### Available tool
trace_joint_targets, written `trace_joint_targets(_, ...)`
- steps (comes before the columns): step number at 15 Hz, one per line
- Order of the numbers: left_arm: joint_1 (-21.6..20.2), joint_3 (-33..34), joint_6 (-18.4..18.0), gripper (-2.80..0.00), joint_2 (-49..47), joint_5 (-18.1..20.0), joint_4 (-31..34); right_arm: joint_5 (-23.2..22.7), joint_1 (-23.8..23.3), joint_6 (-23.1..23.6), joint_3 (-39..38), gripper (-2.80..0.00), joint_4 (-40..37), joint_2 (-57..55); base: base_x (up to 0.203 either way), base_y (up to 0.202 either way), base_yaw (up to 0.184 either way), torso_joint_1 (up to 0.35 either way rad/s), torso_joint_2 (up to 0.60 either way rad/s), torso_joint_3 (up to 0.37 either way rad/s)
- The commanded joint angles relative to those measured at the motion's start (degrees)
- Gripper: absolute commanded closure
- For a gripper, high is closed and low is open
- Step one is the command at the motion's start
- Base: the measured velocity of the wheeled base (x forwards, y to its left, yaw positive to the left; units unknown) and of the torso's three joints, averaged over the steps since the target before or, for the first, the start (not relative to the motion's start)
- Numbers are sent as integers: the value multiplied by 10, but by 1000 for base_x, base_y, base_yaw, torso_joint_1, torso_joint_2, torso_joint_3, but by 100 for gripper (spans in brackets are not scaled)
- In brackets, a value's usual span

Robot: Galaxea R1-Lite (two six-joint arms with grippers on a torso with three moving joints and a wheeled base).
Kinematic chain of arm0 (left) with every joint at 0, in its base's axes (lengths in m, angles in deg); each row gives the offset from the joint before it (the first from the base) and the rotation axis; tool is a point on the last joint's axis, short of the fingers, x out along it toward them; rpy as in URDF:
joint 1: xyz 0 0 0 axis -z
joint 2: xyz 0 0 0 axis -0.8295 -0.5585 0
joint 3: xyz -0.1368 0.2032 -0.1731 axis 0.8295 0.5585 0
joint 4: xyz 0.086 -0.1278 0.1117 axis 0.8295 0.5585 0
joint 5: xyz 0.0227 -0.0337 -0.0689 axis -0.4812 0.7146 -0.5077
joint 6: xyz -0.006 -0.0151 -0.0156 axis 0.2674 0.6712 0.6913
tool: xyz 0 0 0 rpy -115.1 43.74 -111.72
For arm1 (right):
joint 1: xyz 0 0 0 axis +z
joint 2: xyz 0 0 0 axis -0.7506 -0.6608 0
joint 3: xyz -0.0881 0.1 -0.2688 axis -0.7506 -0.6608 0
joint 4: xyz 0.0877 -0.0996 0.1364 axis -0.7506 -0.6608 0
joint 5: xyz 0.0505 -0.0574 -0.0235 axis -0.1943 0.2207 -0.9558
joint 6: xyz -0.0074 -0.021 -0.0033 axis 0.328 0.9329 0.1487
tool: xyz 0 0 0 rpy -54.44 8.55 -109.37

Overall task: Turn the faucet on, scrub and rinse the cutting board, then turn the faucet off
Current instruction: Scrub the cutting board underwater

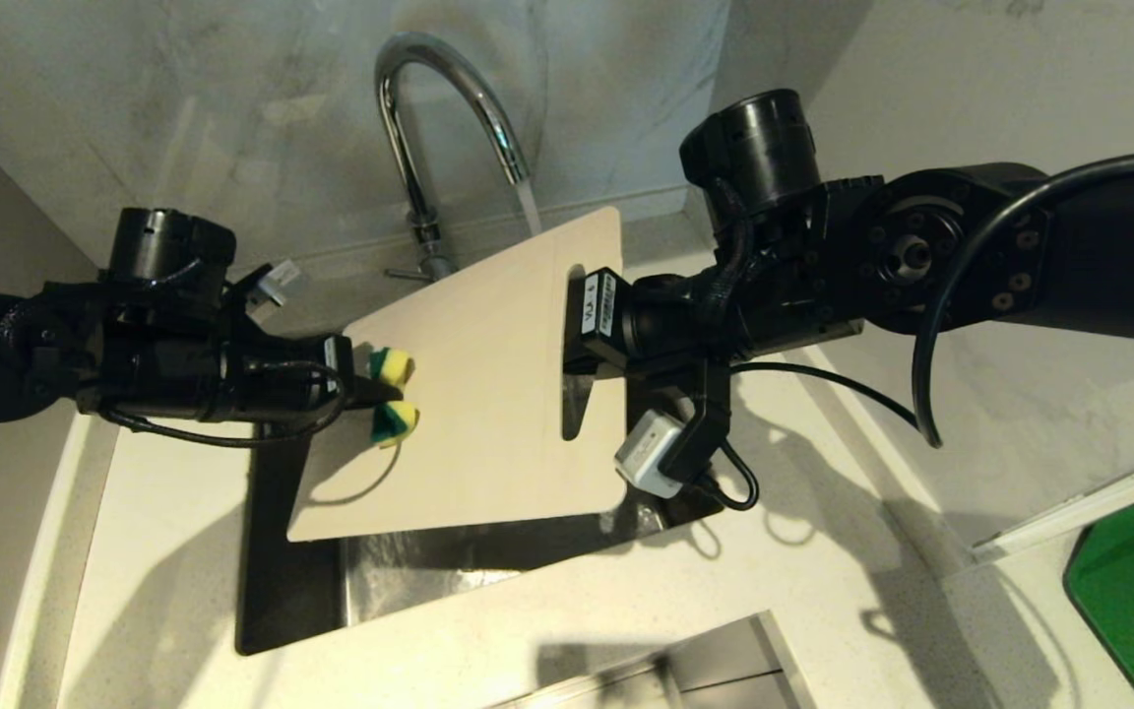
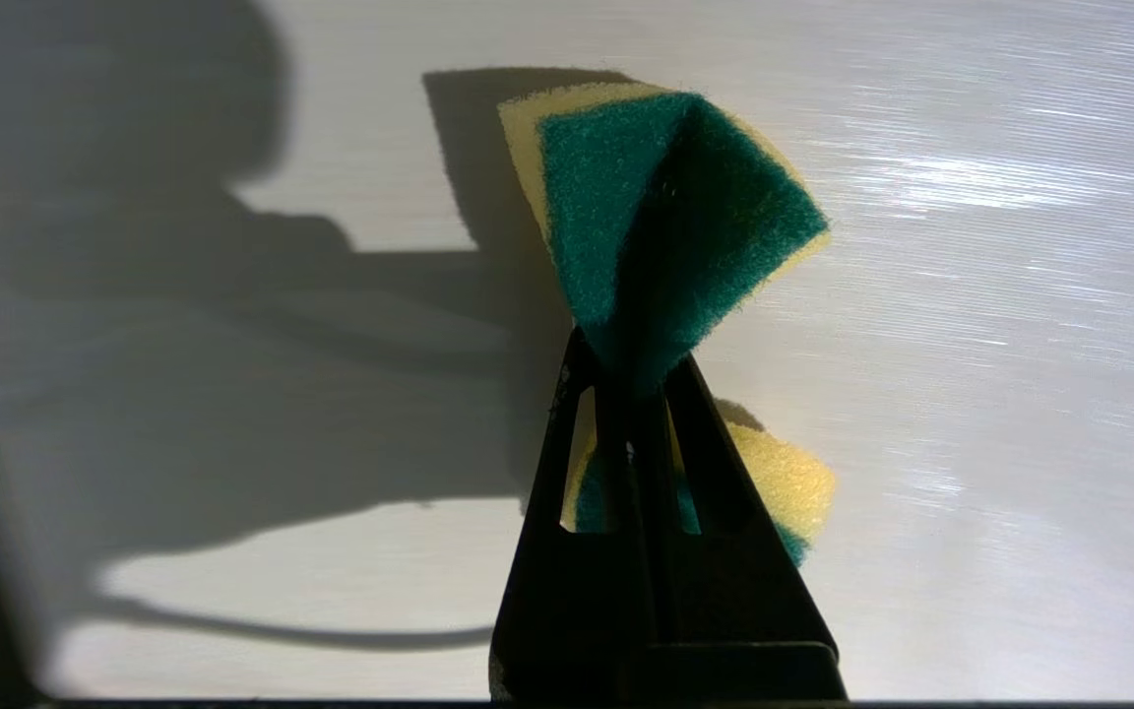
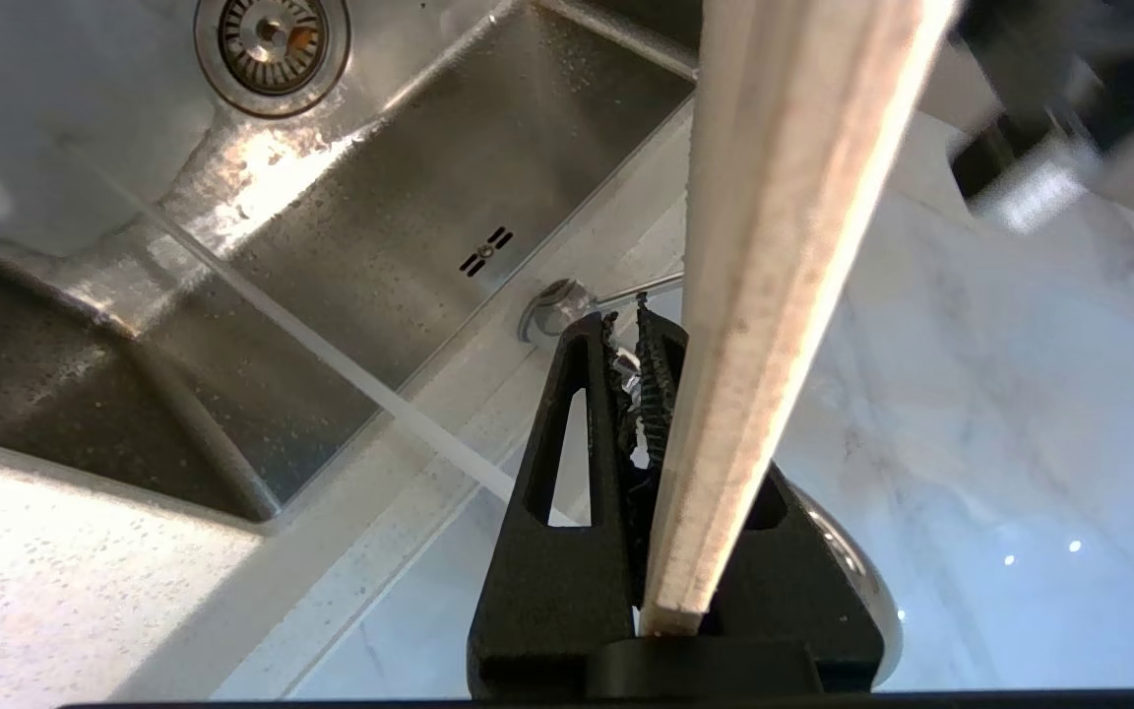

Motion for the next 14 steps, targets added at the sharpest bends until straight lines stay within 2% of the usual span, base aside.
trace_joint_targets(1, -53, 38, -9, 0, -18, 16, -27, -3, 0, 8, -1, 0, 0, 4, 0, 0, 0, 0, 0, 0)
trace_joint_targets(5, -143, 76, -48, 0, -28, 59, -47, -3, 0, 8, -4, 0, 0, 7, 0, 0, 0, 0, 0, 0)
trace_joint_targets(9, -205, 89, -85, 0, -26, 88, -49, -3, -1, 7, -4, 0, 0, 11, 0, 0, 0, 0, 0, 0)
trace_joint_targets(11, -201, 83, -85, 0, -15, 94, -48, -3, -1, 7, -4, 0, 0, 11, 0, 0, 0, 0, 0, 0)
trace_joint_targets(14, -136, 80, -58, 0, 30, 91, -44, -3, -1, 7, -4, 0, 0, 12, 0, 0, 0, 0, 0, 0)
